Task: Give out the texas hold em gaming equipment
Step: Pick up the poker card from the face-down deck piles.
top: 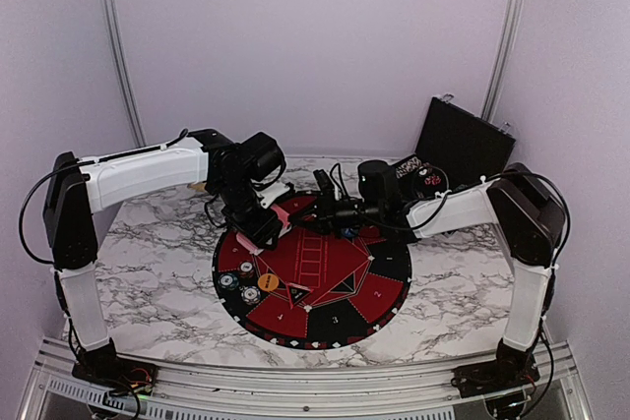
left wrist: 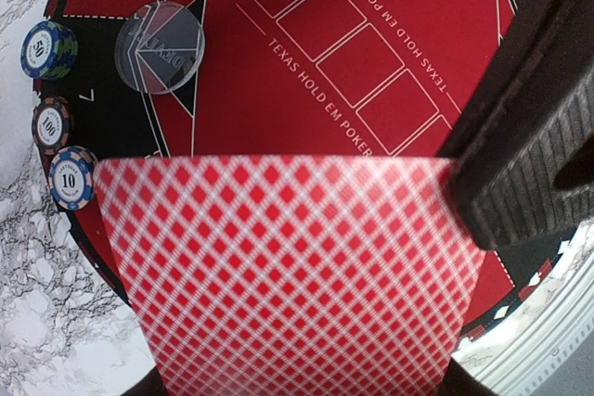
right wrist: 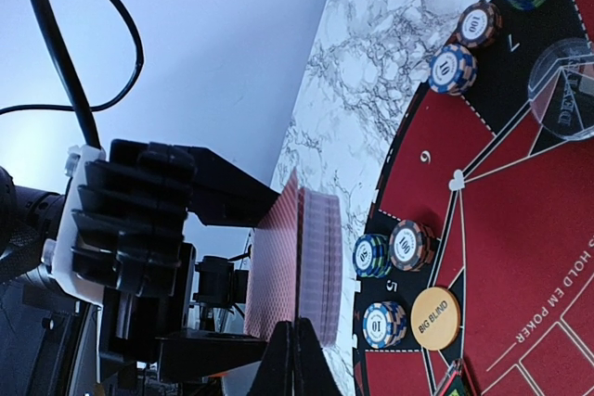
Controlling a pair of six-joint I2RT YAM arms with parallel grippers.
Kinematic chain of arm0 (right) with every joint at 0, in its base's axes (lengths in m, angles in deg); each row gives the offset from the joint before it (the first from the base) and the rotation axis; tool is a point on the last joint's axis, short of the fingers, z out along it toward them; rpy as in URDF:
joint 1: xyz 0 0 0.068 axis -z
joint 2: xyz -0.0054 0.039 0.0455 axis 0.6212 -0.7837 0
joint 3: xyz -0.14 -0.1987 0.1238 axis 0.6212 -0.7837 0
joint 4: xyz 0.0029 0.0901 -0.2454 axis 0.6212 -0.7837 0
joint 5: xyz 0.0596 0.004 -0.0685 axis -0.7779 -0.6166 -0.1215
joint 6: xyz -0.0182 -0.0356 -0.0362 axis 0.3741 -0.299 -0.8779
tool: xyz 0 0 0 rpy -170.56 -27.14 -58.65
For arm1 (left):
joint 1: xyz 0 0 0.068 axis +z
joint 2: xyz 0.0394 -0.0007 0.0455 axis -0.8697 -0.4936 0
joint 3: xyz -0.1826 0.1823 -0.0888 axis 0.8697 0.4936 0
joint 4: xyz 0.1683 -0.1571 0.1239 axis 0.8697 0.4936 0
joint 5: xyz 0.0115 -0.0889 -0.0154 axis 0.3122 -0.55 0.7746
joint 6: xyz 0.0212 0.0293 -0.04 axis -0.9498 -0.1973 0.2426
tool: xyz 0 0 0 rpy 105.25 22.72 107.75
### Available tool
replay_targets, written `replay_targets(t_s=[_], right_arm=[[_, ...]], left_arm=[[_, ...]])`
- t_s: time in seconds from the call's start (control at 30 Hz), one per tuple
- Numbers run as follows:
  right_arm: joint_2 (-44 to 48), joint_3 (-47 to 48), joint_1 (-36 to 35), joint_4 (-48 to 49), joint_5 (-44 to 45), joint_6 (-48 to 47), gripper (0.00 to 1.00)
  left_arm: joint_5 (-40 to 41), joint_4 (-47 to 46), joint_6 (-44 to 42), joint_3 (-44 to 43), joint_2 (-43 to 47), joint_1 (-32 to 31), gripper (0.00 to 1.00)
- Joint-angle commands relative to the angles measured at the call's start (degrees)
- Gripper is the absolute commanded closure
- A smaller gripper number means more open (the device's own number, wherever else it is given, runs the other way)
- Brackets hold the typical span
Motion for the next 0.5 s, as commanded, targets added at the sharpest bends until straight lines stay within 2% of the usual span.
replay_targets(t_s=[0.0, 0.3, 0.47], right_arm=[[0.79, 1.34, 0.18, -0.1, 0.05, -0.2, 0.94], [0.03, 2.3, -0.27, -1.19, 0.24, -1.22, 0.75], [-0.27, 2.9, -0.49, -2.02, 0.6, -1.87, 0.72]], left_arm=[[0.04, -0.66, -0.53, 0.01, 1.32, 0.3, 0.66], [-0.24, -0.66, -0.53, -0.15, 1.39, 0.33, 0.66], [-0.33, -0.66, -0.53, -0.17, 1.33, 0.35, 0.66]])
